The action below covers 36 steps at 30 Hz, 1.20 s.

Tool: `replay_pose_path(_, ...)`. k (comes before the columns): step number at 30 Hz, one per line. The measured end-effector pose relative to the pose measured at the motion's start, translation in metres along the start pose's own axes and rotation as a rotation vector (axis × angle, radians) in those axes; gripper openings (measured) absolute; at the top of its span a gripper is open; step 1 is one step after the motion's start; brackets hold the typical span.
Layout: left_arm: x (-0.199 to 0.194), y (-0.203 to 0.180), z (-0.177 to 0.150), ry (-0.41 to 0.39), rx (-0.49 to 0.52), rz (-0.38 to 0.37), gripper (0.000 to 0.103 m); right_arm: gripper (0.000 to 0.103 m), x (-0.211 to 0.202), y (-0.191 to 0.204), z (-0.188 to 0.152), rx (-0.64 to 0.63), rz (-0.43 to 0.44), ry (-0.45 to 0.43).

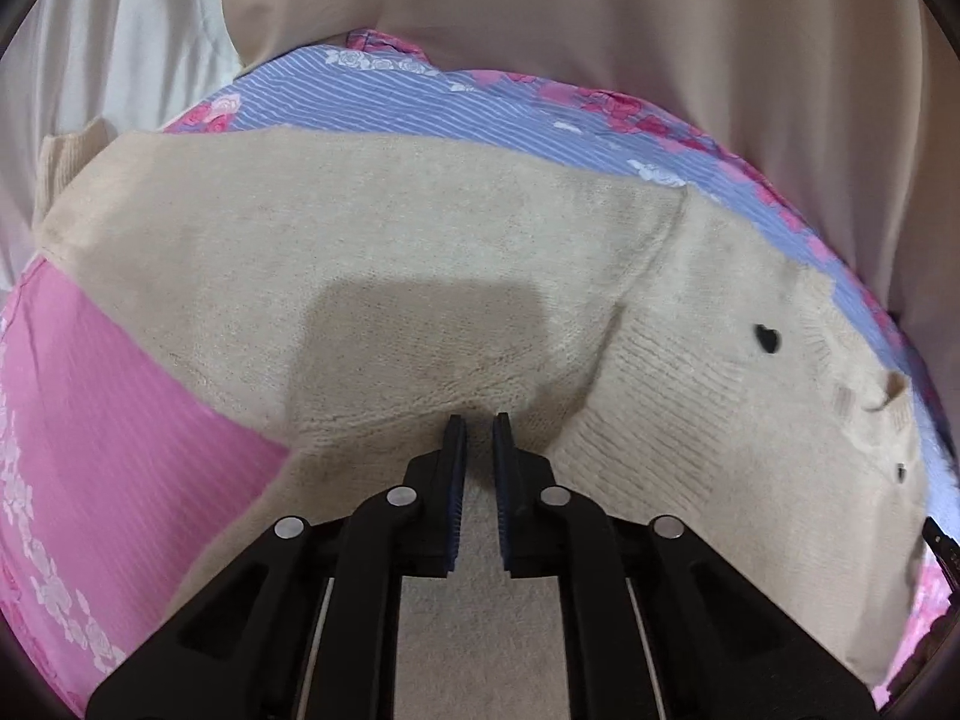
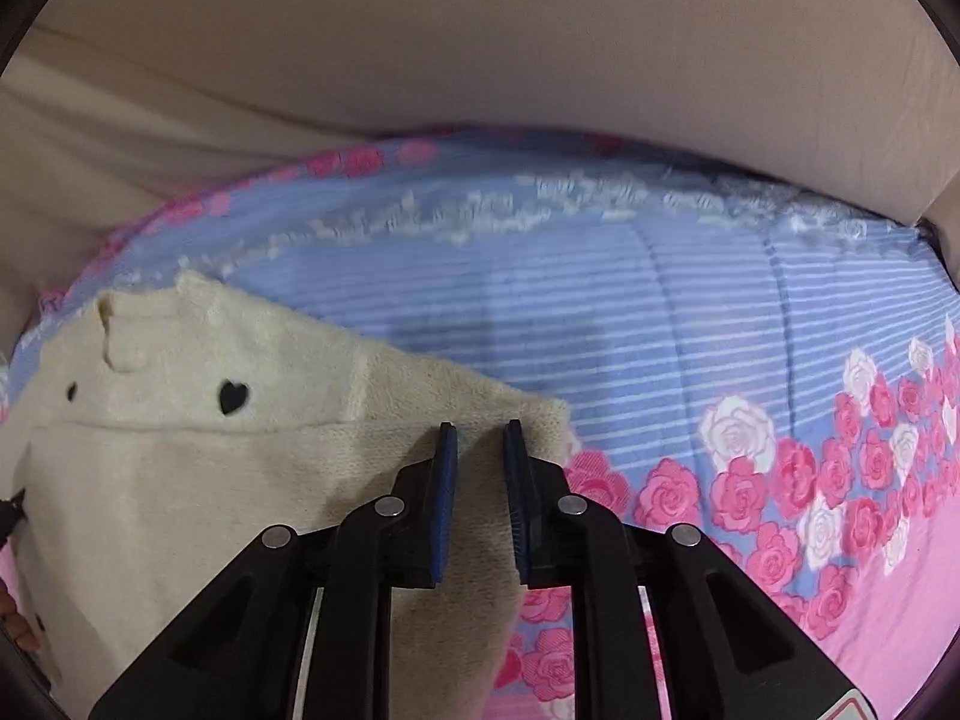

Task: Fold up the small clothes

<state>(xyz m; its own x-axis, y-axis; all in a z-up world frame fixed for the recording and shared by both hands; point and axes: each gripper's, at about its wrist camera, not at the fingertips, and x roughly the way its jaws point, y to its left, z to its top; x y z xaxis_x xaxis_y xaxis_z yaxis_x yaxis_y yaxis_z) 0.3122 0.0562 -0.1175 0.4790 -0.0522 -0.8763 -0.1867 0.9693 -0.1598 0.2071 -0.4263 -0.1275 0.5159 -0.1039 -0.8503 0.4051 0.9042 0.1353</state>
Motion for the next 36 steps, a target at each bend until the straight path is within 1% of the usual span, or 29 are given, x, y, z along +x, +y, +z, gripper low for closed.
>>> replay_pose_path(1, -0.004, 0.001, 0.000, 0.002, -0.013, -0.041, 0.011, 0.036, -0.007, -0.004, 0.000, 0.025, 0.018, -0.024)
replay_pose_path(2, -0.008, 0.000, 0.000, 0.009, -0.032, -0.081, 0.014, 0.050, -0.010, -0.006, 0.000, 0.037, 0.022, -0.035)
replay_pose_path(3, -0.008, -0.002, 0.000, 0.024, -0.049, -0.111, 0.032, 0.051, -0.011, -0.008, 0.000, 0.040, 0.024, -0.034)
replay_pose_path(4, -0.007, -0.004, 0.000, 0.039, -0.068, -0.128, 0.064, 0.051, -0.010, -0.008, 0.001, 0.033, 0.022, -0.023)
replay_pose_path(5, -0.004, -0.006, 0.000, 0.053, -0.105, -0.134, 0.072, 0.051, -0.008, -0.007, 0.002, 0.024, 0.017, -0.016)
replay_pose_path(6, -0.002, -0.008, 0.000, 0.056, -0.131, -0.145, 0.078, 0.051, -0.008, -0.008, 0.001, 0.020, 0.016, -0.015)
replay_pose_path(7, 0.002, -0.012, -0.001, 0.071, -0.145, -0.161, 0.074, 0.051, -0.007, -0.008, 0.001, 0.022, 0.020, -0.016)
replay_pose_path(8, 0.004, -0.017, -0.002, 0.079, -0.139, -0.172, 0.063, 0.051, -0.007, -0.009, 0.001, 0.032, 0.030, -0.016)
replay_pose_path(9, 0.007, -0.023, -0.001, 0.083, -0.108, -0.183, 0.030, 0.051, -0.010, -0.012, -0.003, 0.046, 0.039, -0.019)
replay_pose_path(10, 0.008, -0.028, -0.001, 0.084, -0.071, -0.202, 0.016, 0.051, -0.012, -0.015, -0.004, 0.062, 0.046, -0.022)
replay_pose_path(12, -0.008, -0.029, 0.003, 0.019, -0.045, -0.180, 0.011, 0.051, -0.017, -0.019, -0.008, 0.090, 0.065, -0.034)
replay_pose_path(14, -0.018, -0.019, 0.007, -0.006, -0.070, -0.191, 0.010, 0.051, -0.021, -0.020, -0.009, 0.097, 0.071, -0.050)
replay_pose_path(16, -0.019, -0.008, 0.013, -0.008, -0.096, -0.180, 0.010, 0.051, -0.020, -0.018, -0.010, 0.095, 0.081, -0.052)
replay_pose_path(18, -0.010, -0.002, 0.015, -0.006, -0.093, -0.117, 0.010, 0.051, -0.010, -0.012, -0.010, 0.091, 0.086, -0.027)
replay_pose_path(19, -0.006, 0.001, 0.014, 0.003, -0.098, -0.110, 0.010, 0.051, -0.004, -0.009, -0.010, 0.088, 0.091, -0.010)
replay_pose_path(20, 0.000, 0.004, 0.012, 0.023, -0.105, -0.112, 0.010, 0.045, 0.006, -0.005, -0.010, 0.079, 0.097, 0.021)
replay_pose_path(21, 0.002, 0.005, 0.009, 0.031, -0.103, -0.111, 0.010, 0.030, 0.016, -0.003, -0.010, 0.064, 0.093, 0.050)
replay_pose_path(22, 0.004, 0.003, 0.006, 0.027, -0.090, -0.096, 0.011, 0.010, 0.023, -0.002, -0.009, 0.052, 0.073, 0.061)
replay_pose_path(25, 0.006, -0.005, 0.001, 0.005, -0.032, -0.063, 0.011, 0.008, 0.025, -0.016, -0.004, 0.114, 0.042, 0.046)
replay_pose_path(27, 0.005, -0.006, 0.000, 0.002, -0.014, -0.056, 0.012, 0.009, 0.025, -0.021, -0.002, 0.152, 0.046, 0.067)
replay_pose_path(28, 0.004, -0.003, 0.000, 0.004, -0.019, -0.061, 0.014, 0.014, 0.023, -0.020, -0.002, 0.161, 0.037, 0.077)
replay_pose_path(29, 0.001, 0.002, 0.000, 0.005, -0.034, -0.072, 0.015, 0.022, 0.015, -0.017, -0.002, 0.164, 0.024, 0.075)
replay_pose_path(30, -0.004, 0.010, 0.001, 0.005, -0.066, -0.098, 0.016, 0.023, 0.001, -0.012, -0.002, 0.161, 0.010, 0.048)
replay_pose_path(31, -0.015, 0.024, 0.003, -0.015, -0.120, -0.133, 0.016, 0.025, -0.015, -0.008, -0.005, 0.152, 0.012, 0.006)
replay_pose_path(32, -0.026, 0.038, 0.005, -0.051, -0.164, -0.143, 0.016, 0.027, -0.034, -0.001, -0.010, 0.140, 0.025, -0.032)
replay_pose_path(33, -0.038, 0.057, 0.008, -0.094, -0.207, -0.145, 0.022, 0.030, -0.051, 0.005, -0.018, 0.126, 0.035, -0.055)
replay_pose_path(34, -0.044, 0.073, 0.010, -0.118, -0.233, -0.130, 0.037, 0.039, -0.066, 0.011, -0.028, 0.113, 0.038, -0.074)
replay_pose_path(35, -0.050, 0.098, 0.016, -0.150, -0.277, -0.081, 0.044, 0.046, -0.082, 0.020, -0.042, 0.091, 0.037, -0.092)
replay_pose_path(36, -0.053, 0.119, 0.022, -0.172, -0.312, -0.040, 0.049, 0.047, -0.092, 0.029, -0.055, 0.063, 0.039, -0.099)
